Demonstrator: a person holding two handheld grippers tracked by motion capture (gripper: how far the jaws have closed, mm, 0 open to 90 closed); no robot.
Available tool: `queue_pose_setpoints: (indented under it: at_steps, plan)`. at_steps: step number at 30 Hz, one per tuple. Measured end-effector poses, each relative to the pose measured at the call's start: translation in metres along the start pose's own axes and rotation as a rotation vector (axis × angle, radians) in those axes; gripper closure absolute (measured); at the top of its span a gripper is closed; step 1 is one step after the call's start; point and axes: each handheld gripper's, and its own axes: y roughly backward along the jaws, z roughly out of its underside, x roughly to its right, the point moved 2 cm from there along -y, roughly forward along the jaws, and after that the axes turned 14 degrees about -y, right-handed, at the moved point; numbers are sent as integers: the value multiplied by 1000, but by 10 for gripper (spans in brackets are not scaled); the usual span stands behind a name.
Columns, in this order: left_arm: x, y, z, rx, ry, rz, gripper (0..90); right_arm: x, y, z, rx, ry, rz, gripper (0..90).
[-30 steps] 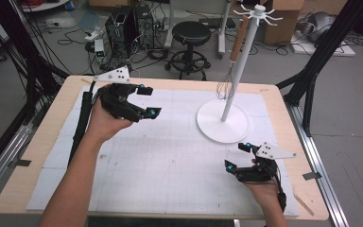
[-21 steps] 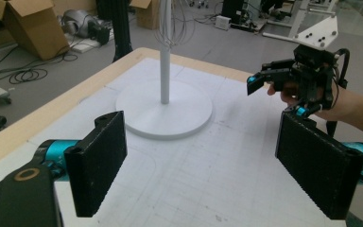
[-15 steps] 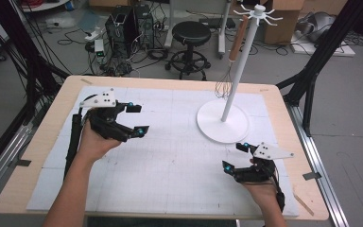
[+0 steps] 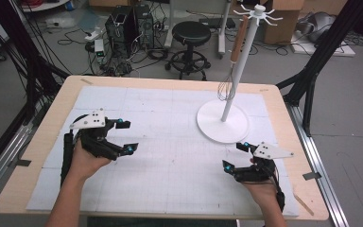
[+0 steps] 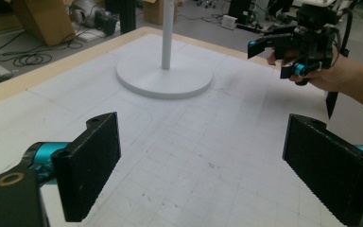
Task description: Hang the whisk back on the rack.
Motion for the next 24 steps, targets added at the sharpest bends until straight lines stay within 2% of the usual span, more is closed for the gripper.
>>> queue_pose_setpoints:
  at_steps: [2,8,11,14,16,19,22,24]
  plan:
    - [2,0,4,-21,0,-10,108,0,0,0,-1,-7,-1,110]
    - [6,0,21,-21,20,-27,68,1,1,0,6,-7,-6,110]
    - [6,-1,27,-52,25,-46,17,2,0,-1,6,-11,-7,110]
    - [7,0,37,-66,31,-28,16,2,-2,0,-2,-2,-8,110]
    - [7,0,42,-87,46,-35,16,2,-3,0,-7,2,-4,110]
    - [7,5,46,-49,50,-42,16,1,-4,1,-11,2,-5,110]
    - [9,12,47,-30,50,-57,16,1,-4,0,-7,2,0,110]
    - [9,13,48,-29,49,-53,16,2,-3,0,-10,-1,1,110]
